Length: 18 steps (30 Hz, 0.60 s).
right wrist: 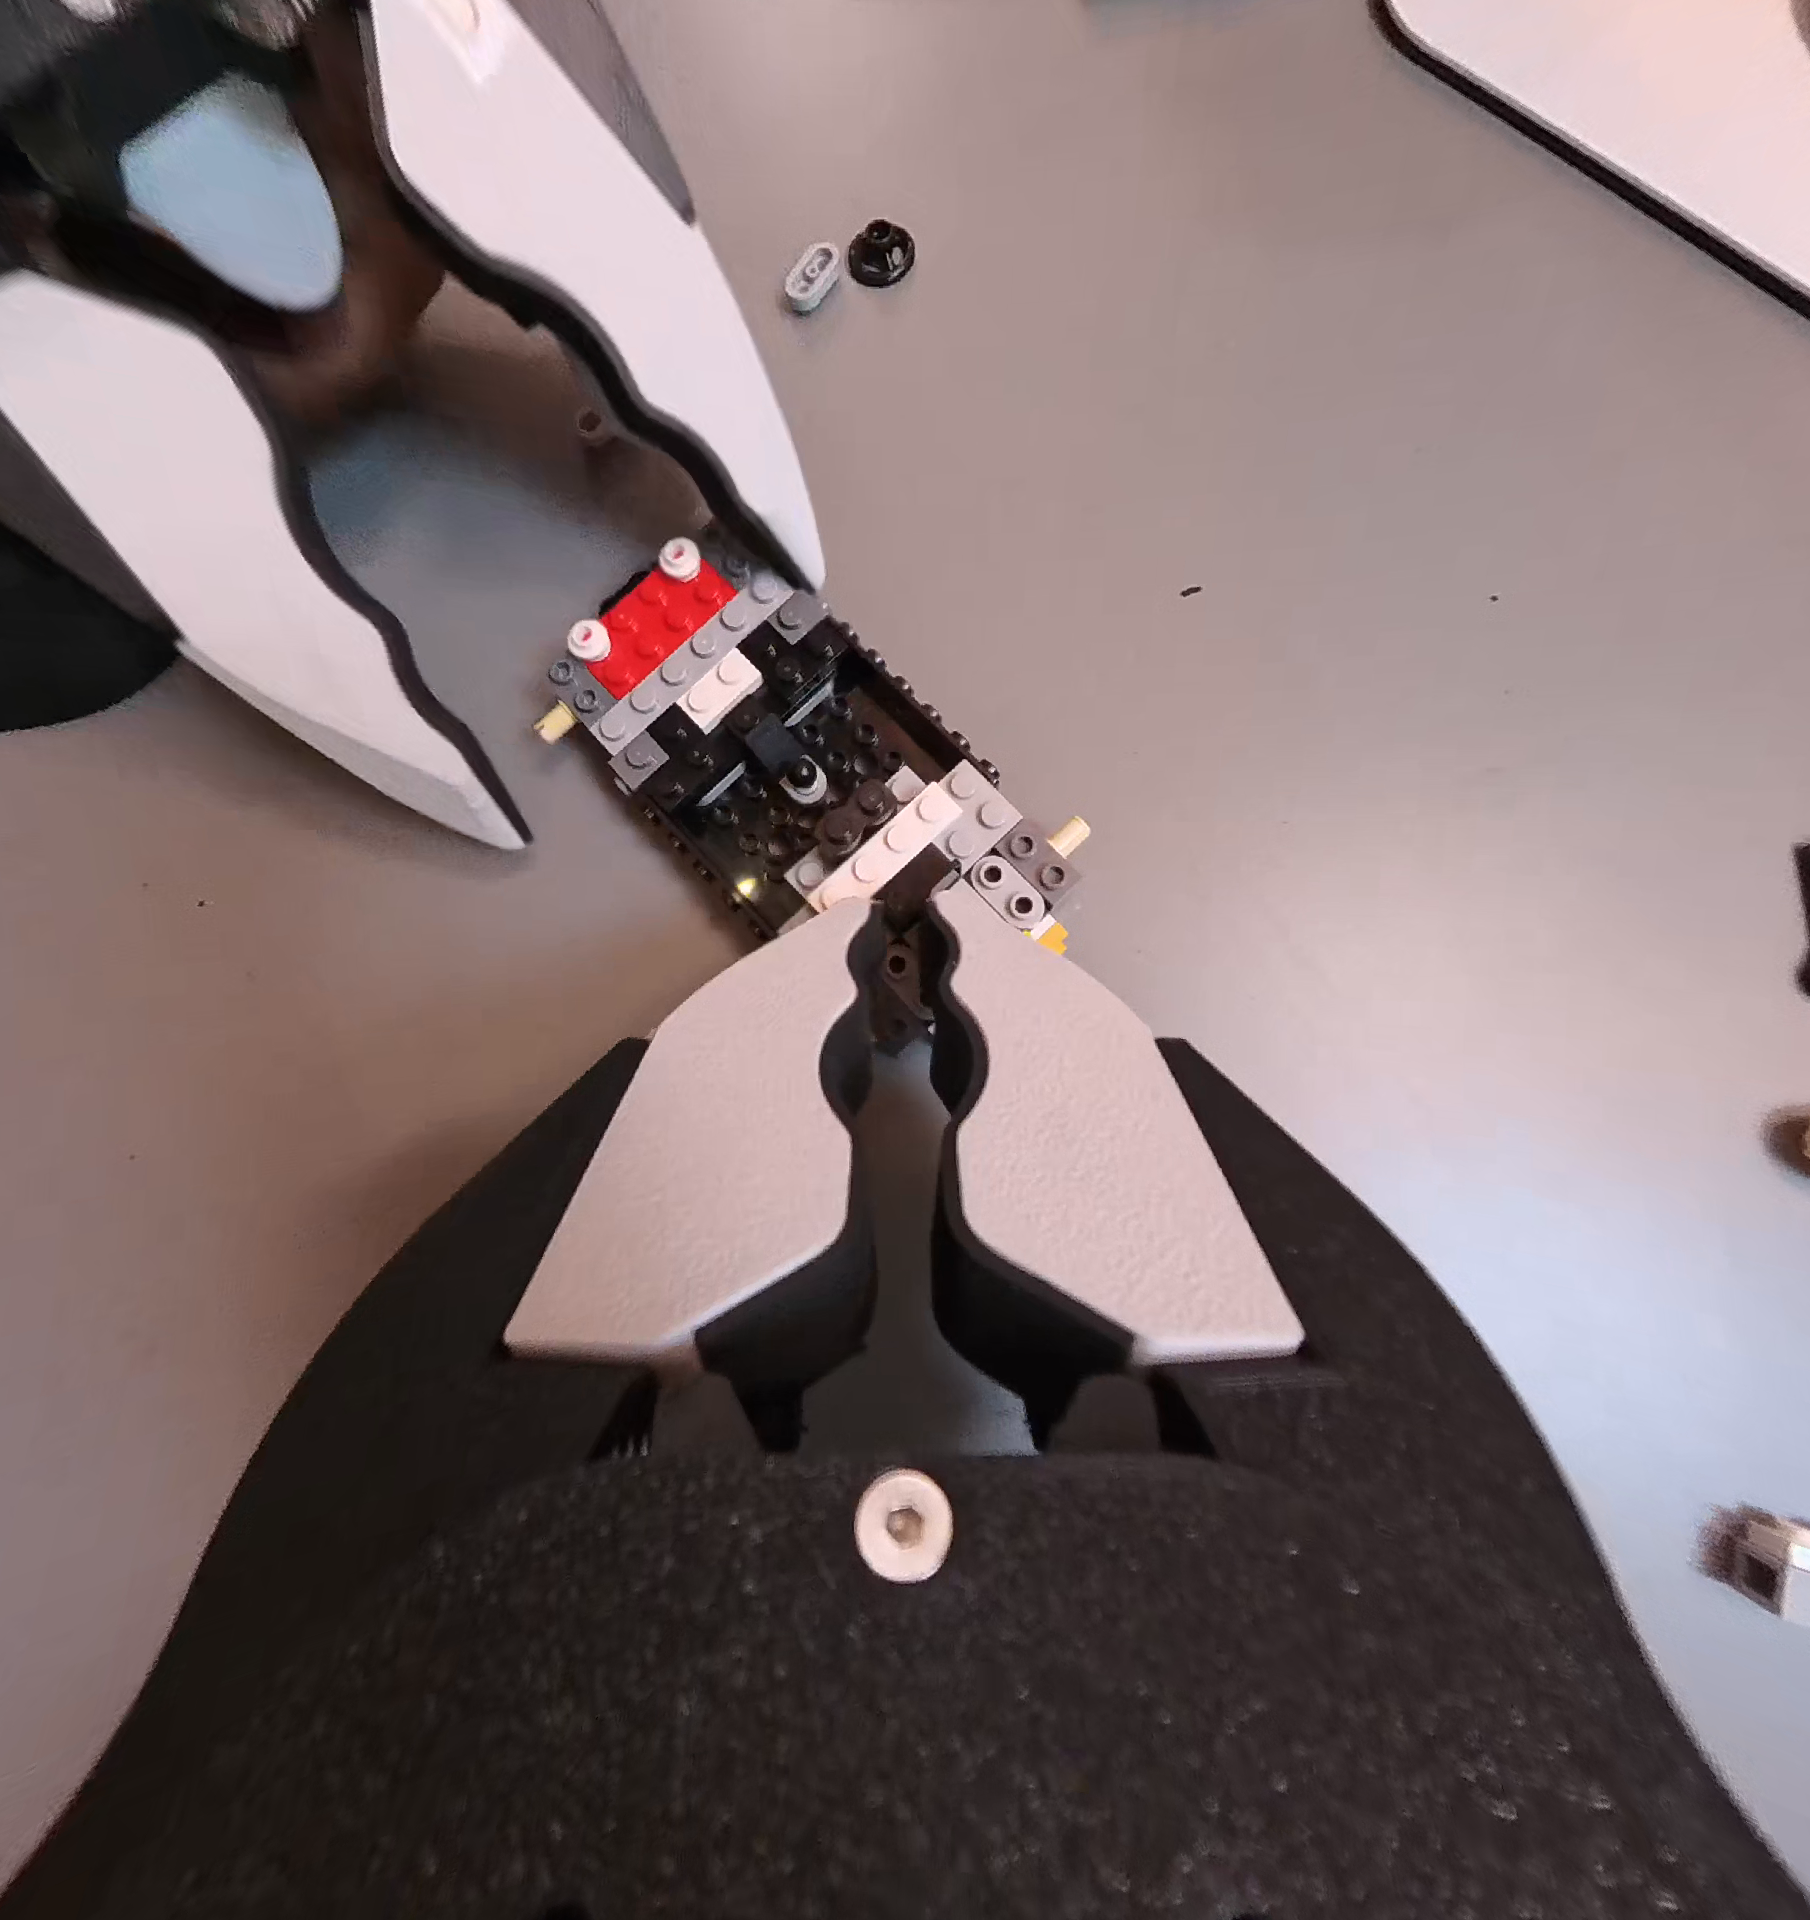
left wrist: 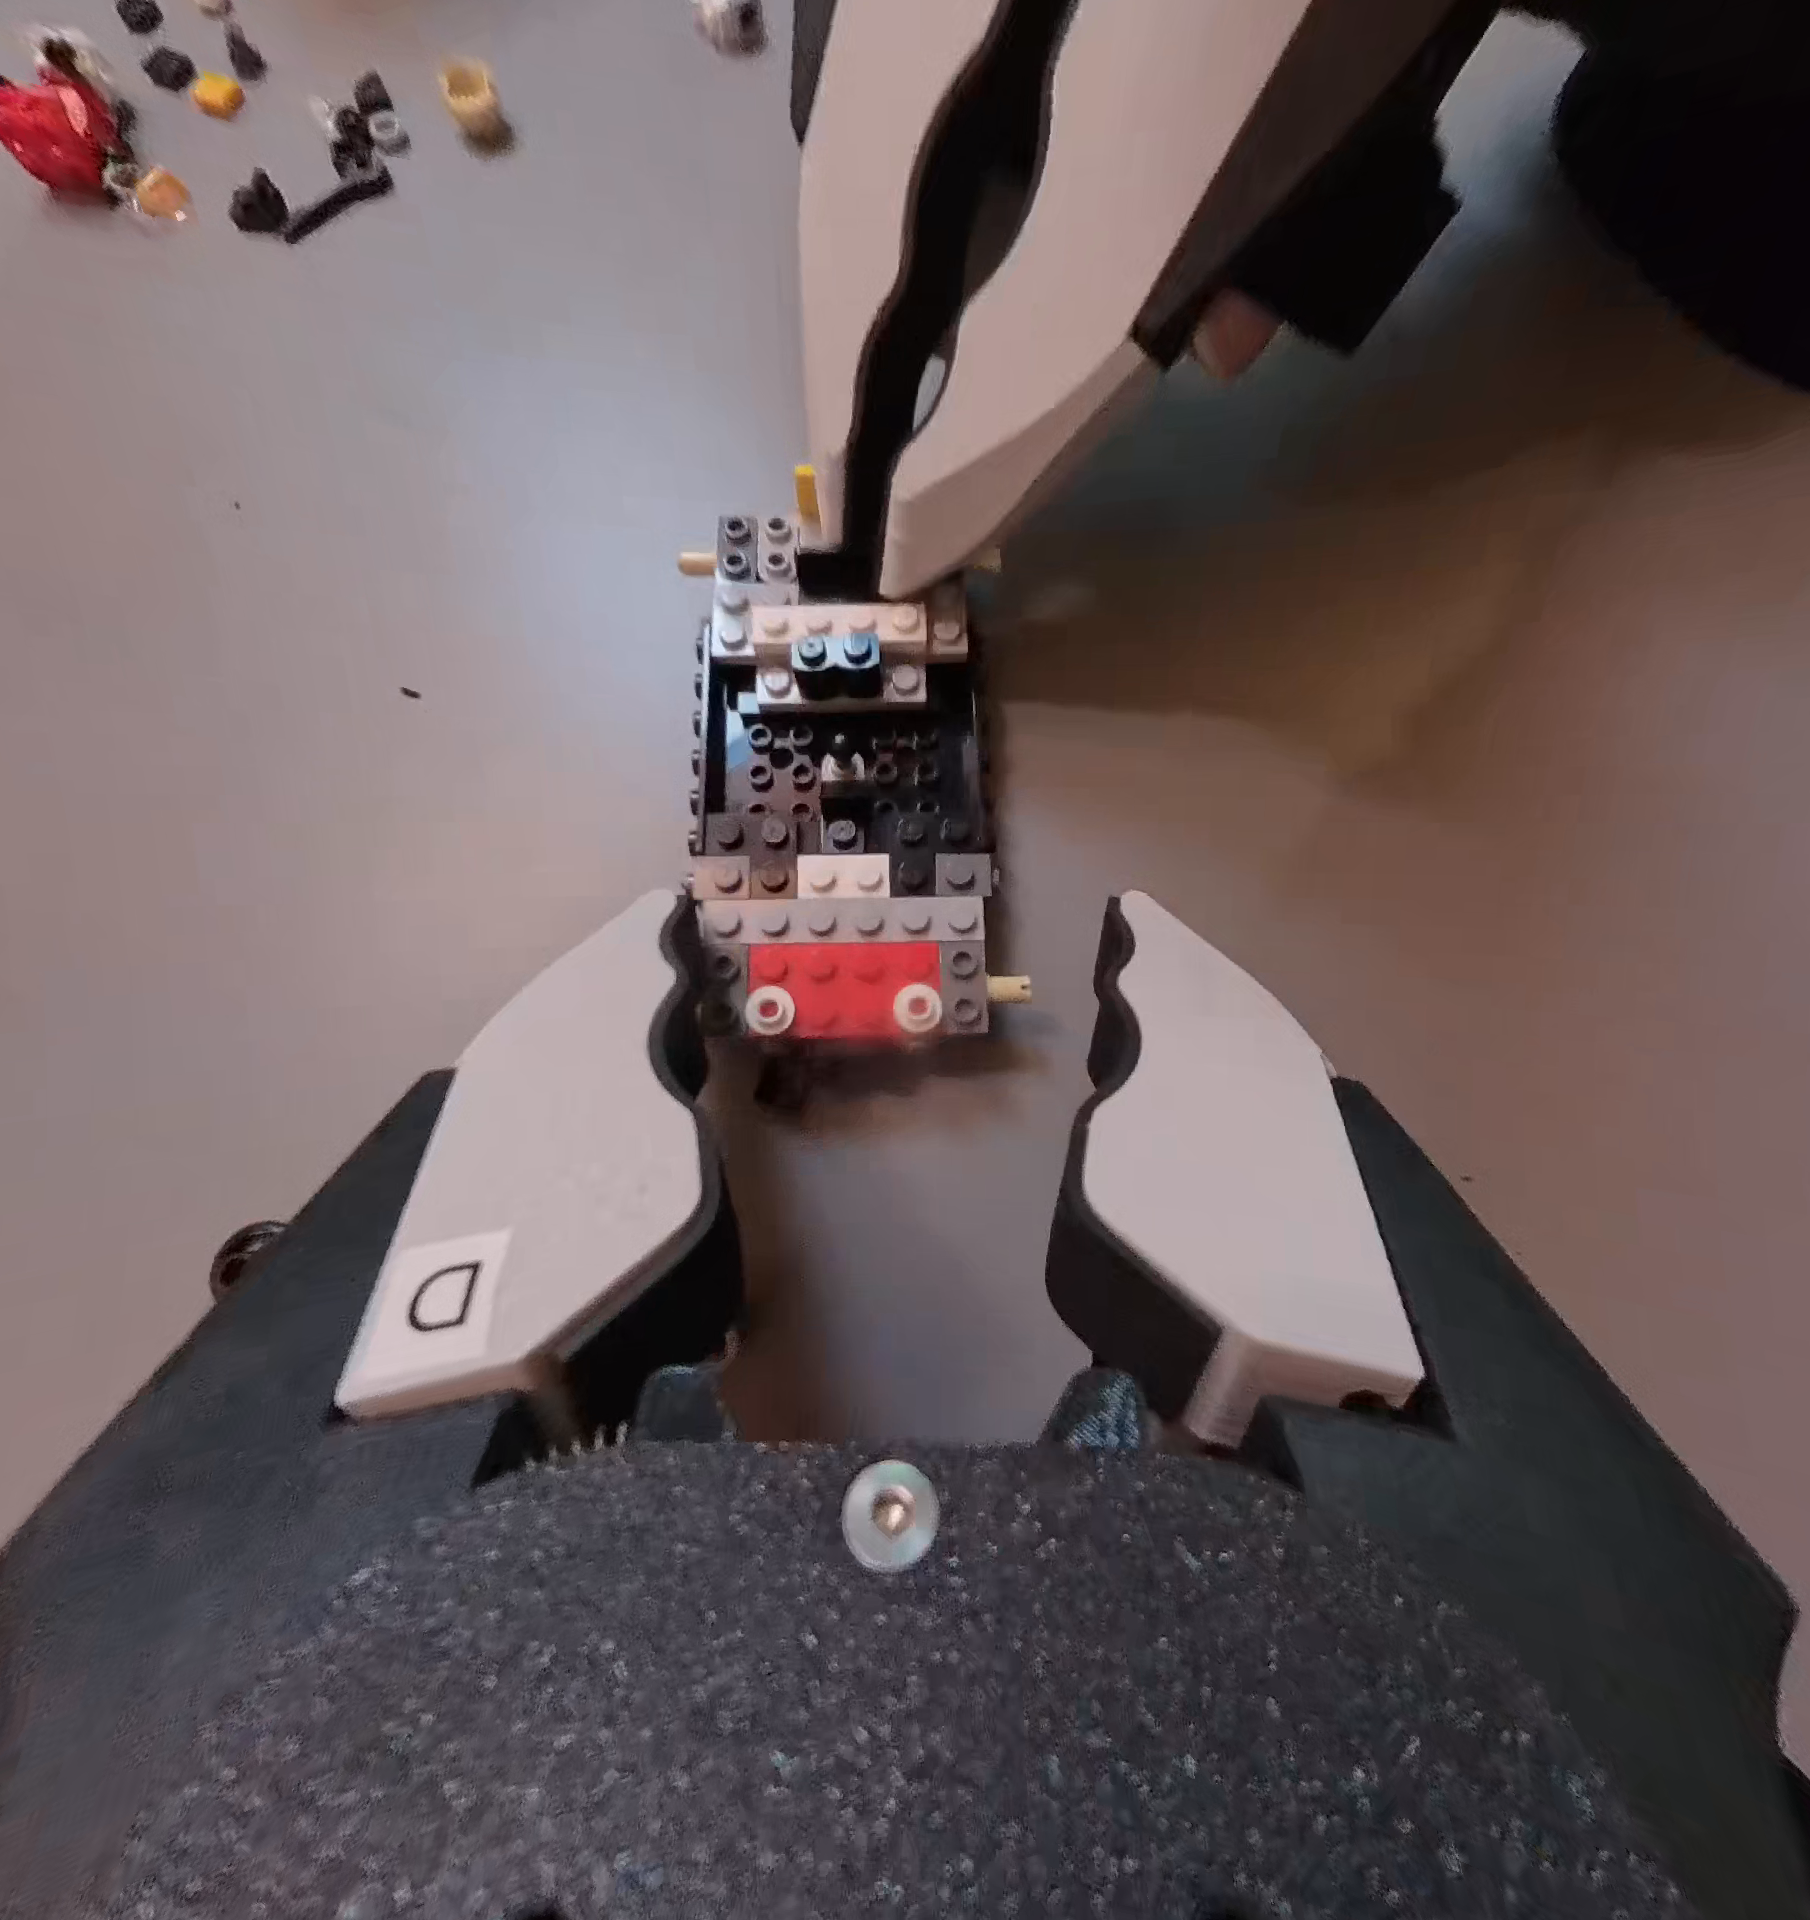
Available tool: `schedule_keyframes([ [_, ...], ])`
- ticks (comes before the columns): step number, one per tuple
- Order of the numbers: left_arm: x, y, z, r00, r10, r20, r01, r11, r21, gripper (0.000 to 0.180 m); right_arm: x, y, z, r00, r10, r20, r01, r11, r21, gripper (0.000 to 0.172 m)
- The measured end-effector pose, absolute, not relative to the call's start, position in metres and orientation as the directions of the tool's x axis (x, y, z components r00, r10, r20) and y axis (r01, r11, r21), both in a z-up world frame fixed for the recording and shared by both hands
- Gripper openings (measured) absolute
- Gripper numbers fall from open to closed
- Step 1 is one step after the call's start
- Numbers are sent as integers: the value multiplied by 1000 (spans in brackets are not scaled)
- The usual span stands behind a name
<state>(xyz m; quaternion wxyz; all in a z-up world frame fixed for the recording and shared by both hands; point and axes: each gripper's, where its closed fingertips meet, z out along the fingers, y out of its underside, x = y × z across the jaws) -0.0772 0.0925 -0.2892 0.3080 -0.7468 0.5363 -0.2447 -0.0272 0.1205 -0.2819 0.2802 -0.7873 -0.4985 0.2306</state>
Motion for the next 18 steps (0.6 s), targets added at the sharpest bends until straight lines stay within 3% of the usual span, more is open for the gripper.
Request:
schedule_keyframes([
  [4,-79,98,-294,319,-947,-35,-684,-205,-700,62,-26,121,-281,396,913,-97,640,-351,-683,3],
  [18,-82,98,-296,329,-941,-75,-721,-199,-664,62,-27,124,-280,427,874,-233,548,-455,-702,1],
])
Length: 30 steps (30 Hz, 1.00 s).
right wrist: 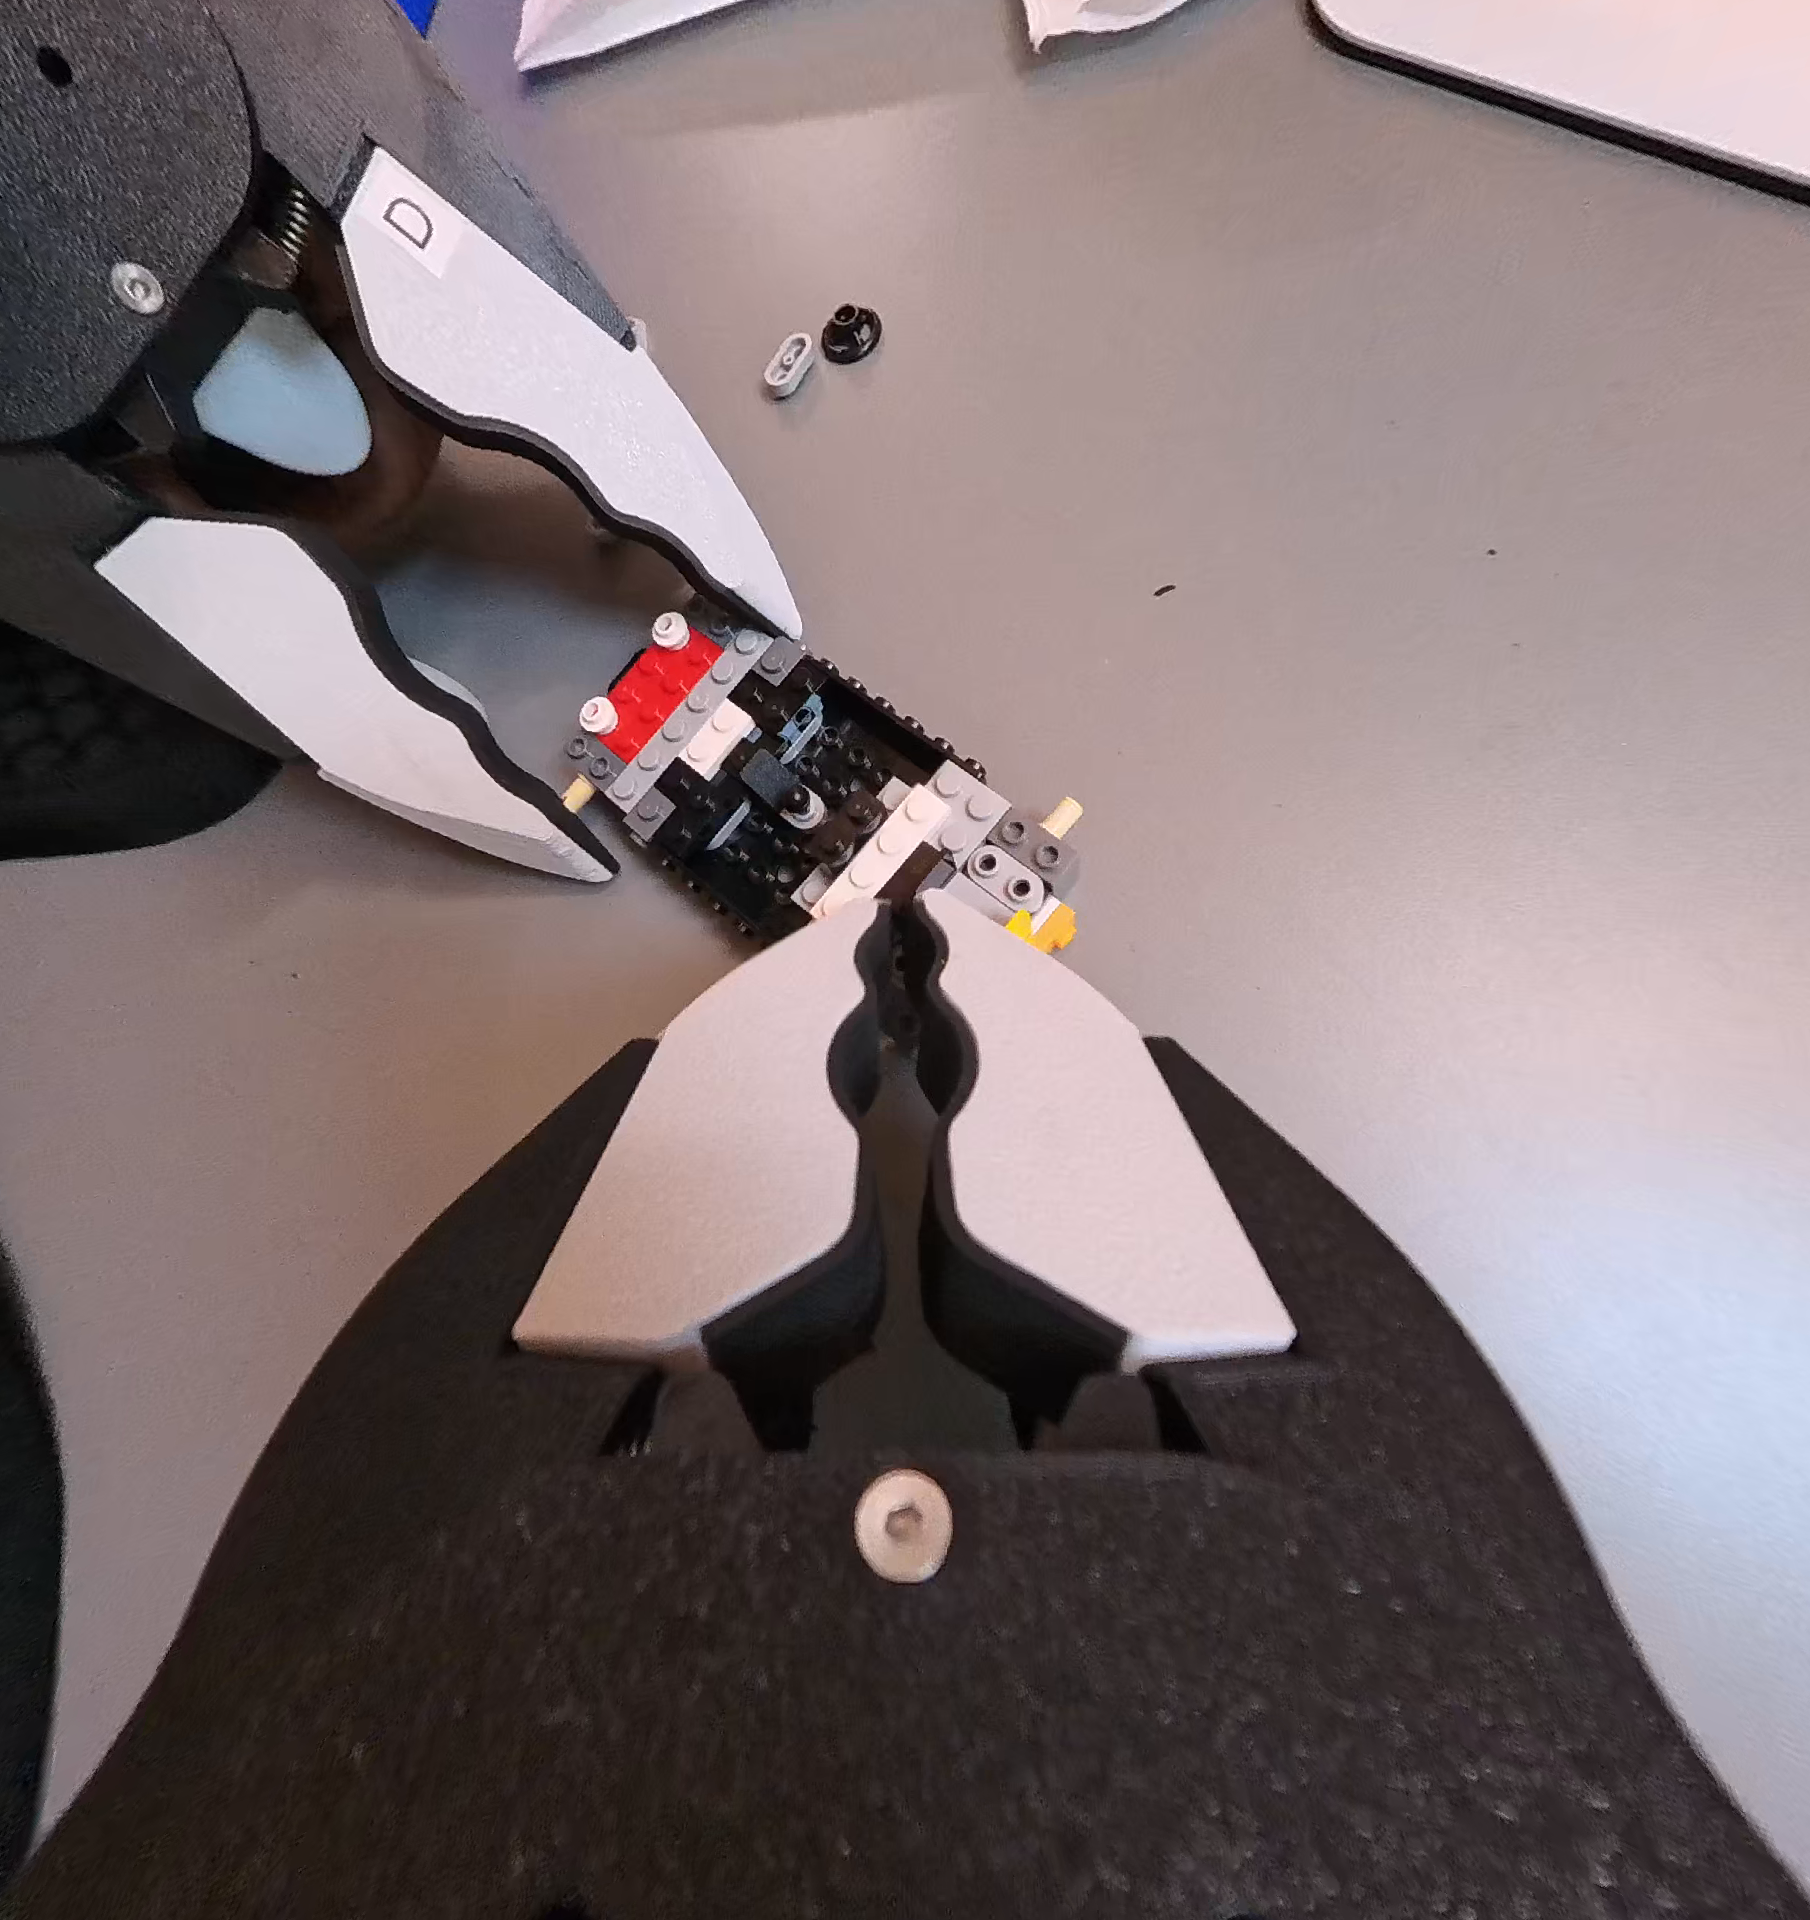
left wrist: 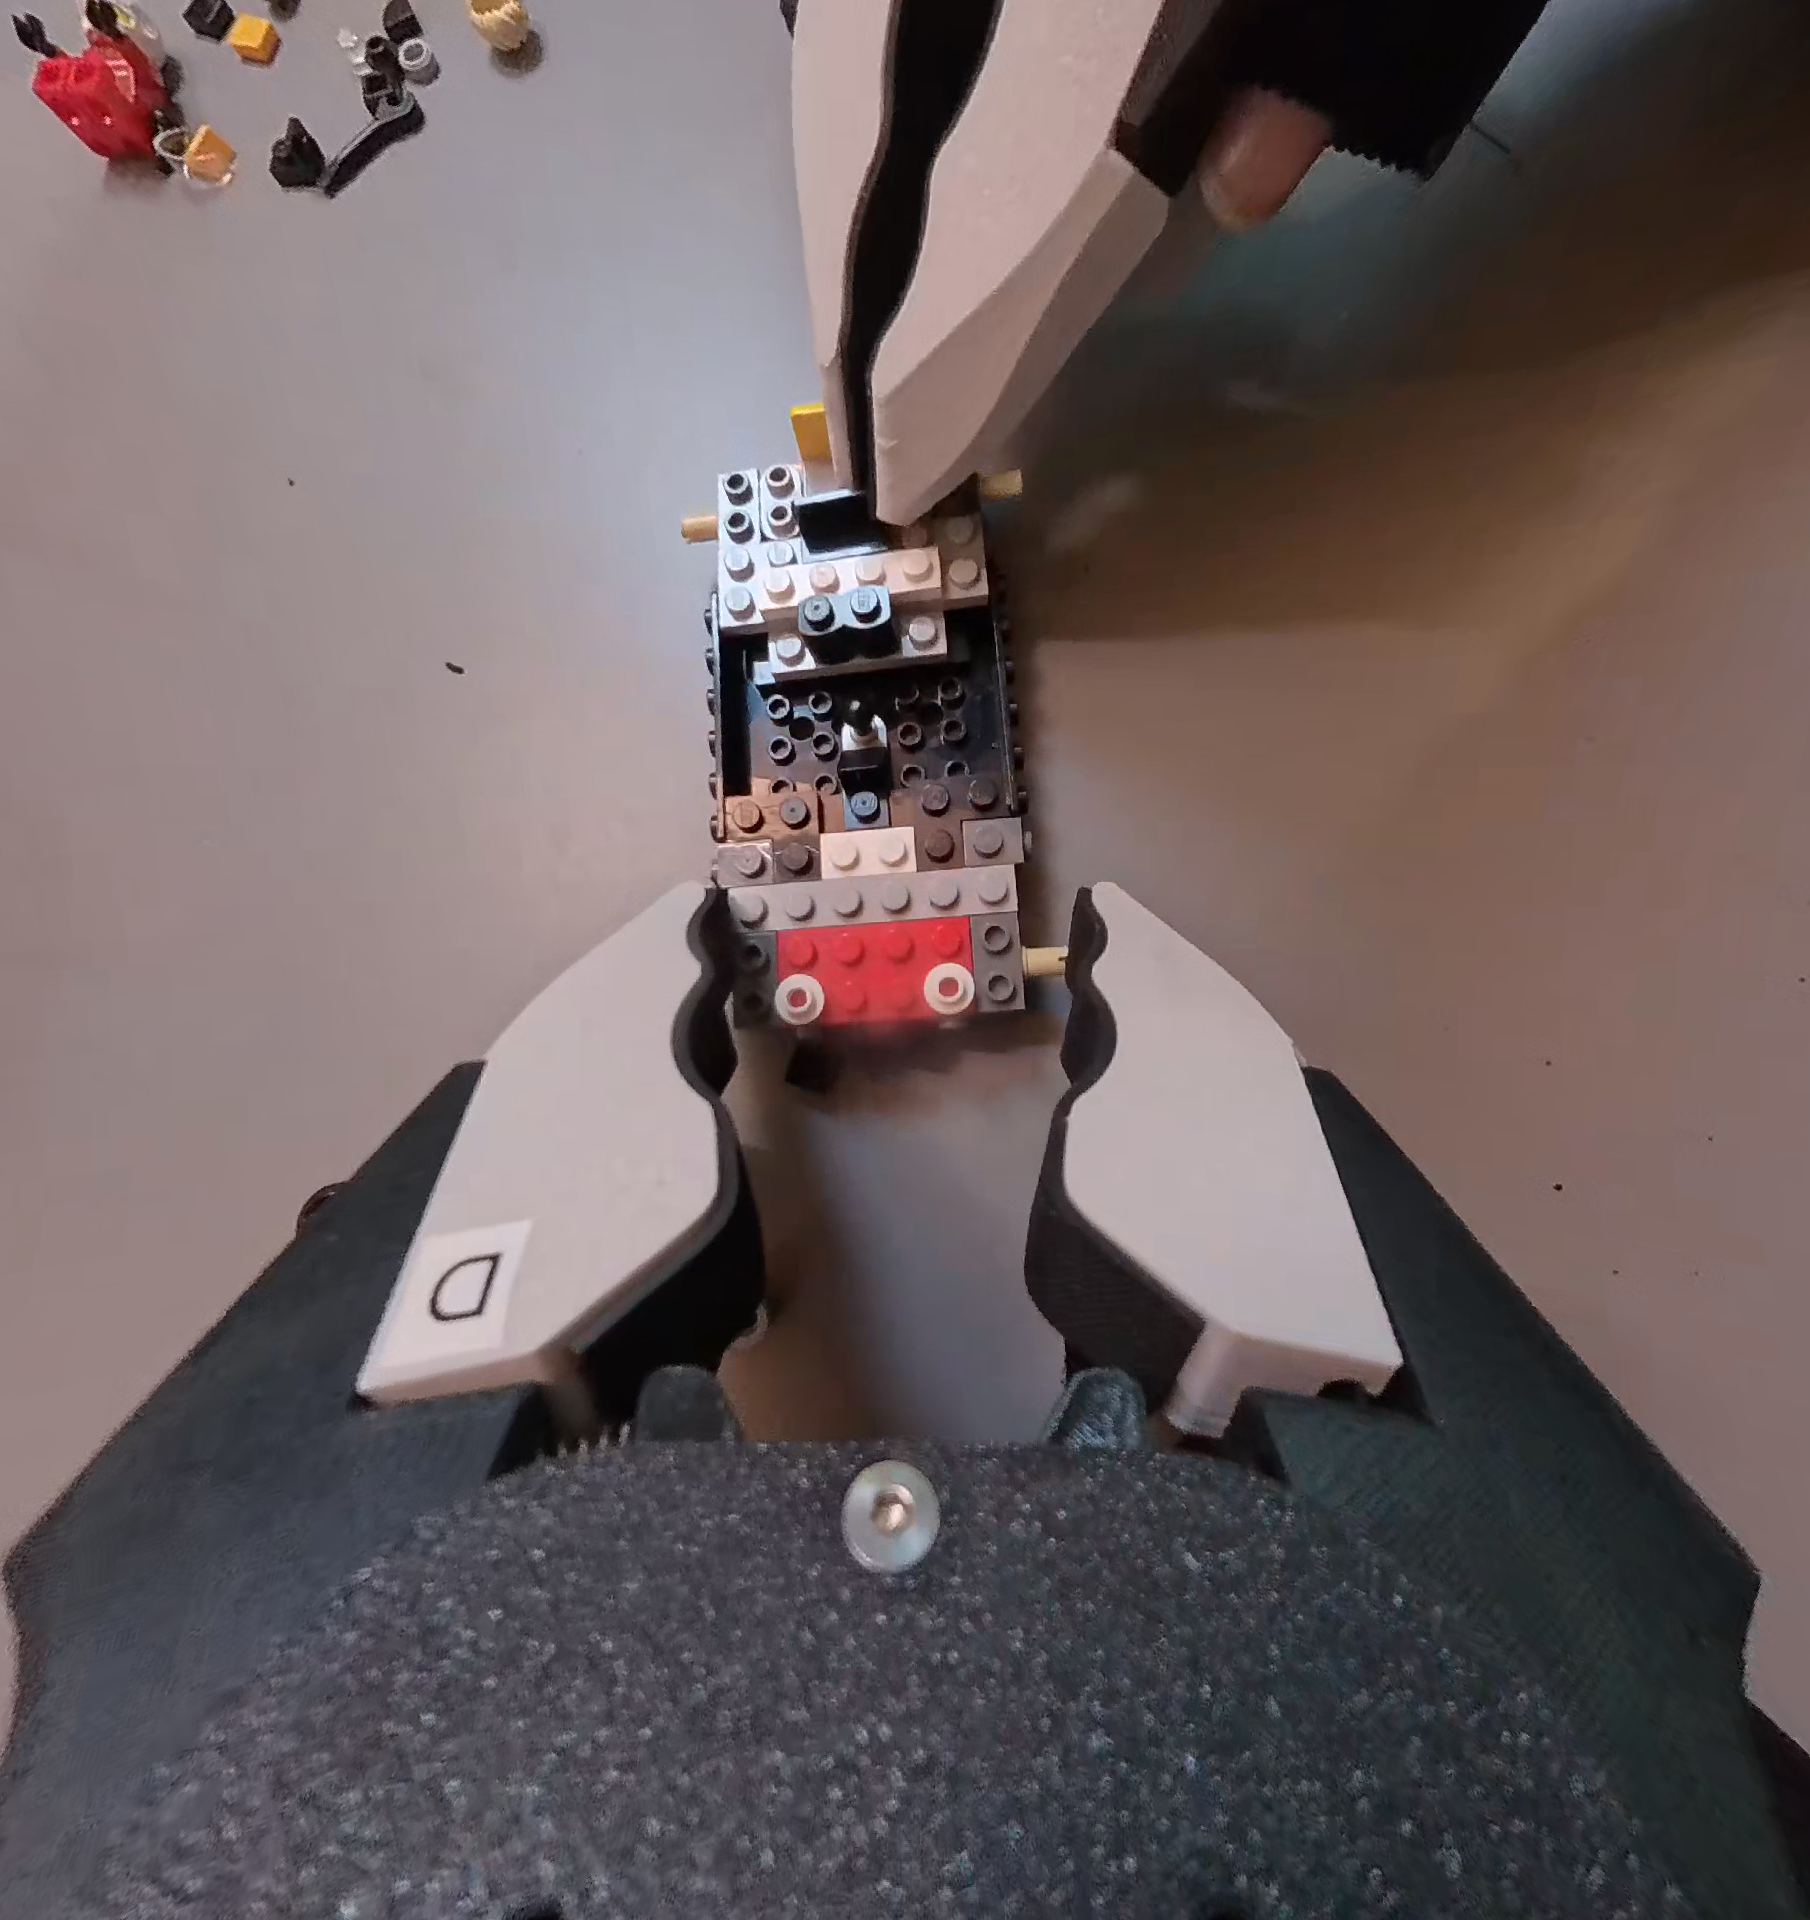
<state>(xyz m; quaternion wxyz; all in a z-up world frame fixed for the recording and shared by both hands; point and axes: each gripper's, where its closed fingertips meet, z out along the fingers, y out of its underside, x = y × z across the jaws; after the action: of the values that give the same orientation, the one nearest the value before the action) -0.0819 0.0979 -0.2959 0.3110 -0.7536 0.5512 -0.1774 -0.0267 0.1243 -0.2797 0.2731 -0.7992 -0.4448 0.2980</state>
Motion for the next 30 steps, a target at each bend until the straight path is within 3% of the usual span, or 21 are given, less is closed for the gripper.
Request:
schedule_keyframes([
  [7,-82,97,-296,329,-942,-65,-720,-206,-662,62,-27,125,-277,424,857,-293,500,-491,-713,0],
  [10,-84,94,-297,329,-944,-33,-712,-225,-665,61,-14,143,-263,465,855,-231,455,-454,-766,0],
  [15,-80,98,-293,332,-943,-37,-685,-213,-697,62,-25,130,-233,338,927,-166,405,-302,-863,0],
  [17,-76,100,-277,336,-942,-18,-618,-206,-758,65,-31,121,-224,265,957,-115,384,-215,-898,0],
  [20,-68,98,-237,322,-942,96,-403,-228,-886,50,-39,107,-213,189,982,-13,365,-83,-927,0],
  [24,-58,89,-204,249,-943,221,-211,-276,-938,33,-49,92,-207,128,989,78,360,27,-933,0],
  [30,-49,76,-208,209,-963,169,-267,-223,-938,10,-55,79,-204,77,990,121,350,87,-933,0],
])
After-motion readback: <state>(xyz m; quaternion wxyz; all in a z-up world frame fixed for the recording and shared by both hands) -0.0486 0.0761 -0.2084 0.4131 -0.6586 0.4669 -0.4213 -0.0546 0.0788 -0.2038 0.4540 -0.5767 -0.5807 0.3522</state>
